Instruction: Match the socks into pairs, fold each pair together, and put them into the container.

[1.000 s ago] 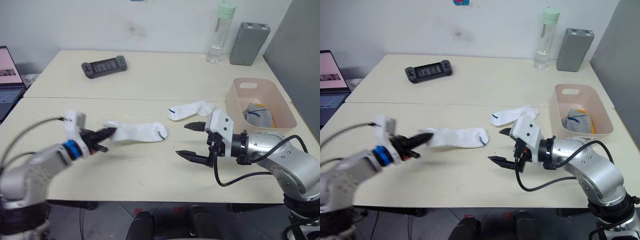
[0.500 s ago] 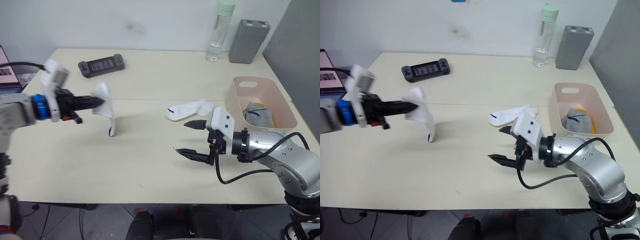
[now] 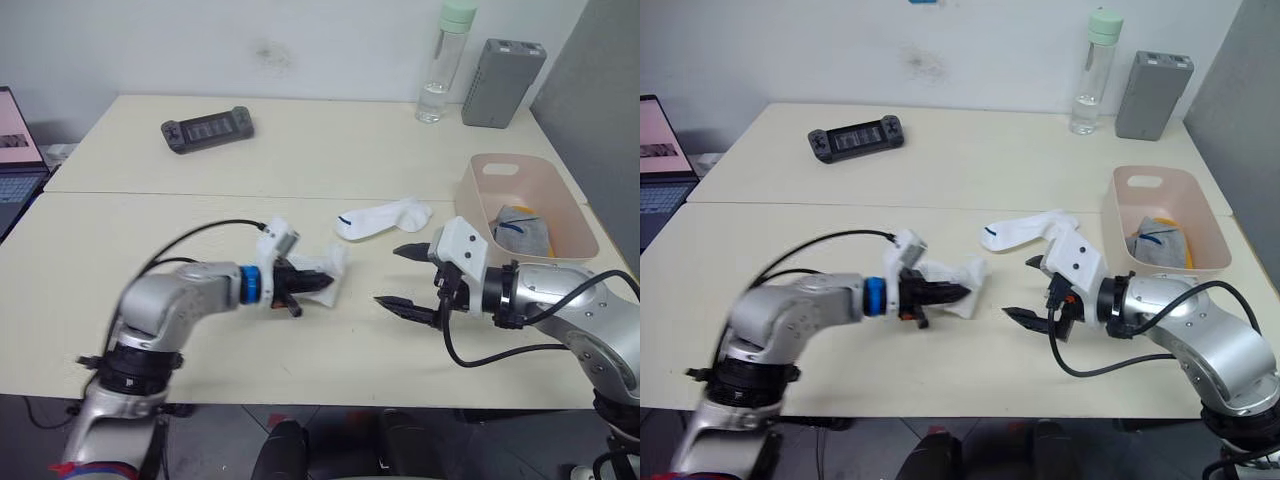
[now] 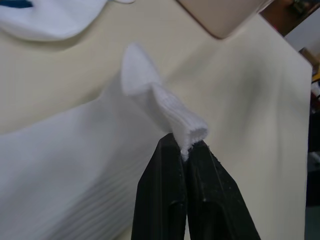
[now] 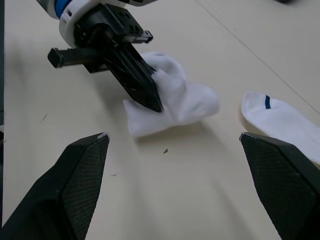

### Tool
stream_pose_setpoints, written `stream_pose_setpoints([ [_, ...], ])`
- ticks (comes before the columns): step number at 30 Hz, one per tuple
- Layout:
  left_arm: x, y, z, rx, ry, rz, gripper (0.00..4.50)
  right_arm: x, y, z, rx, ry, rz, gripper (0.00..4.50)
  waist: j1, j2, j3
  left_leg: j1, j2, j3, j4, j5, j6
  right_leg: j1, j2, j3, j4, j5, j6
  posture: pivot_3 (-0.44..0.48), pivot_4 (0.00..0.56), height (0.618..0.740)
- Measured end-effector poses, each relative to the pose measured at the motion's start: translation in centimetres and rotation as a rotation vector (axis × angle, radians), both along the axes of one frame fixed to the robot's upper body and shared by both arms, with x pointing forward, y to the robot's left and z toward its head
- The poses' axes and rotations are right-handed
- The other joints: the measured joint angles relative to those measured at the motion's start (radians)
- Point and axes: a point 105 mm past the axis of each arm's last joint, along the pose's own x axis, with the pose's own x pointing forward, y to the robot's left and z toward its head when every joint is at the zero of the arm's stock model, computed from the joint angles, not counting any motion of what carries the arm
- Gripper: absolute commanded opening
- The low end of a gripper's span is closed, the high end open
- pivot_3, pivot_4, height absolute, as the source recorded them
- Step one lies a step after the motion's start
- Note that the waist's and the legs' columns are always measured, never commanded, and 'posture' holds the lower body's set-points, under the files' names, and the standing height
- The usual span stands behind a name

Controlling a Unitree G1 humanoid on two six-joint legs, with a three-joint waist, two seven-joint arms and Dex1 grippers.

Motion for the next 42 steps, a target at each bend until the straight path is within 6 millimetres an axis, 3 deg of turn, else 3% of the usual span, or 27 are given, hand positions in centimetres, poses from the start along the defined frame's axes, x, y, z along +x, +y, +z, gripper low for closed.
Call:
stream_pose_setpoints([
  [6,-0.1,-1.1,-0.4,0.038,-0.017,-0.002,2.42,-0.2,-0.2,-0.3,-0.015,0.003,-0.005,4.5,-0.004,0.0,0.0,0.002,0.0,0.0,-0.001,0.0,0.0,0.0,0.001,0.0,0.001,0.0,0.0,0.0,0.15,0.74],
  [12,1.0,-0.4,3.4,0.004,-0.174,-0.02,4.32,-0.2,-0.6,-0.6,-0.032,-0.008,-0.017,4.5,-0.003,0.0,0.0,0.002,0.0,0.0,0.0,0.0,0.0,0.001,0.001,0.001,0.0,0.0,0.0,0.0,0.15,0.74],
  [13,1.1,-0.3,3.7,-0.001,-0.186,-0.023,4.45,-0.2,-0.6,-0.5,-0.032,-0.011,-0.016,4.5,-0.003,0.0,0.0,0.002,0.0,0.0,-0.001,0.0,0.0,0.001,0.001,0.001,0.0,0.0,0.0,0.0,0.15,0.74],
  [16,0.8,0.9,4.2,0.019,-0.249,-0.074,4.45,-0.2,-0.9,-0.6,-0.048,-0.023,-0.022,4.5,-0.005,0.0,0.0,0.002,0.001,0.0,-0.001,0.0,0.0,0.001,0.001,0.0,0.0,0.0,0.0,0.0,0.15,0.74],
  [18,1.0,3.2,5.1,0.073,-0.358,-0.116,4.45,-0.3,-1.1,-1.0,-0.065,-0.022,-0.022,4.5,-0.006,0.0,0.0,0.003,0.001,0.001,-0.002,0.0,0.0,0.001,0.001,0.0,0.0,0.0,-0.001,0.0,0.15,0.74],
  [20,1.7,6.8,5.5,0.228,-0.519,-0.176,4.45,-0.7,-1.1,-2.0,-0.114,-0.017,0.002,4.5,-0.006,0.001,0.0,0.004,0.001,0.002,-0.003,0.0,0.0,0.001,0.002,0.001,0.0,-0.001,-0.002,0.0,0.15,0.74],
  [22,1.9,10.2,5.0,0.416,-0.622,-0.269,4.45,-1.3,-1.3,-3.8,-0.185,0.0,0.034,4.5,-0.004,0.001,0.0,0.005,0.001,0.003,-0.003,0.0,0.0,0.001,0.001,0.001,-0.001,-0.002,-0.003,0.0,0.15,0.74],
  [24,1.5,11.7,3.2,0.539,-0.67,-0.419,4.45,-1.6,-1.2,-5.3,-0.244,-0.014,0.067,4.5,0.001,0.001,-0.001,0.004,0.0,0.004,-0.003,0.0,0.0,0.003,0.001,0.001,-0.003,-0.001,-0.002,0.0,0.15,0.74],
  [29,1.2,12.2,-1.3,0.661,-0.709,-0.653,4.45,-1.5,0.0,-6.5,-0.281,-0.113,0.118,4.5,0.006,0.001,-0.001,0.0,0.0,0.004,0.0,0.0,0.0,0.002,0.0,0.001,-0.006,0.0,0.001,0.0,0.15,0.74],
  [33,2.4,11.8,-1.0,0.719,-0.837,-0.701,4.45,-0.9,0.3,-7.9,-0.331,-0.163,0.135,4.5,0.004,0.001,-0.001,0.001,0.0,0.003,0.0,0.0,0.0,0.002,0.001,0.001,-0.004,0.0,0.001,0.0,0.15,0.74],
  [37,4.2,10.1,-0.9,0.732,-0.955,-0.686,4.45,1.7,0.3,-8.4,-0.415,-0.297,0.118,4.5,0.003,0.002,-0.002,0.007,-0.001,0.004,0.0,0.0,0.0,0.007,0.0,0.001,-0.003,0.001,0.002,0.0,0.15,0.74],
  [42,4.7,9.2,-1.4,0.716,-1.005,-0.686,3.01,3.0,0.6,-8.7,-0.426,-0.375,0.109,2.96,0.002,0.001,-0.002,0.01,-0.001,0.004,0.0,0.0,0.001,0.008,0.001,0.003,0.0,0.001,0.002,0.0,0.15,0.74],
])
